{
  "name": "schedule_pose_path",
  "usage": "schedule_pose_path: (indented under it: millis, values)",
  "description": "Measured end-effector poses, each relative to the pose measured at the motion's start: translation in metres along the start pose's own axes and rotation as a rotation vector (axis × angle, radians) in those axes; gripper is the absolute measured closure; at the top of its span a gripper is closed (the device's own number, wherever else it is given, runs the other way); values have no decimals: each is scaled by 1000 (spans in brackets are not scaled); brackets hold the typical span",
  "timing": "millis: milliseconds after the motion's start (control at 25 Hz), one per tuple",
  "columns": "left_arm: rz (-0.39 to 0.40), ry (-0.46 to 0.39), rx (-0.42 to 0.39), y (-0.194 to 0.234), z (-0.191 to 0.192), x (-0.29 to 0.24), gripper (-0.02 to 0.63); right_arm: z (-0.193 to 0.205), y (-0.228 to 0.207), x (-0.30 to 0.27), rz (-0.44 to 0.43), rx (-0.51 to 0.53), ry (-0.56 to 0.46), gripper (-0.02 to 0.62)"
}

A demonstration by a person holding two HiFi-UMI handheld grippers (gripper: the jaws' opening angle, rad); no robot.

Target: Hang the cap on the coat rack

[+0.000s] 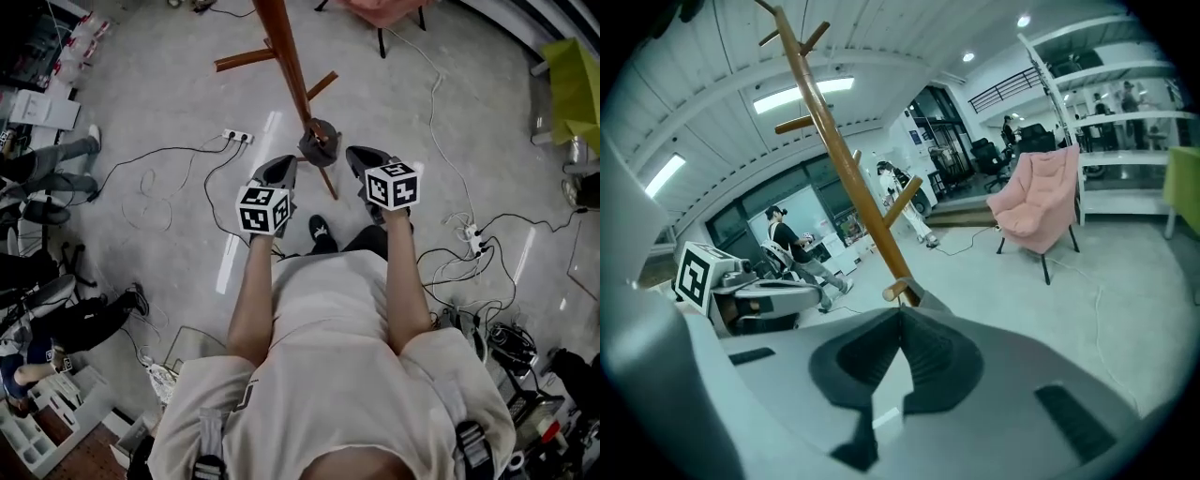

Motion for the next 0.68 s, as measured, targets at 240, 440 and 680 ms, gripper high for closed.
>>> schedule_pose_path:
  millis: [240, 440, 680]
  values:
    - [66, -6, -15, -16, 2, -14, 598, -1, -14, 18, 29, 16, -4, 591]
    - [65, -26, 6, -11, 4, -12, 598, -2, -19, 24, 41, -4, -14, 591]
    - [49, -34, 32, 0, 10, -2, 598, 0, -7, 16, 42, 1, 11, 591]
Point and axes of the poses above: the fingertips, and each gripper's own axes: x backward along the fingers, y to its left, z out of its underside, the point moved 5 cm from there along x, backward along the fingers, and after that the axes turned 4 degrees about z, right-handed, at the moved point
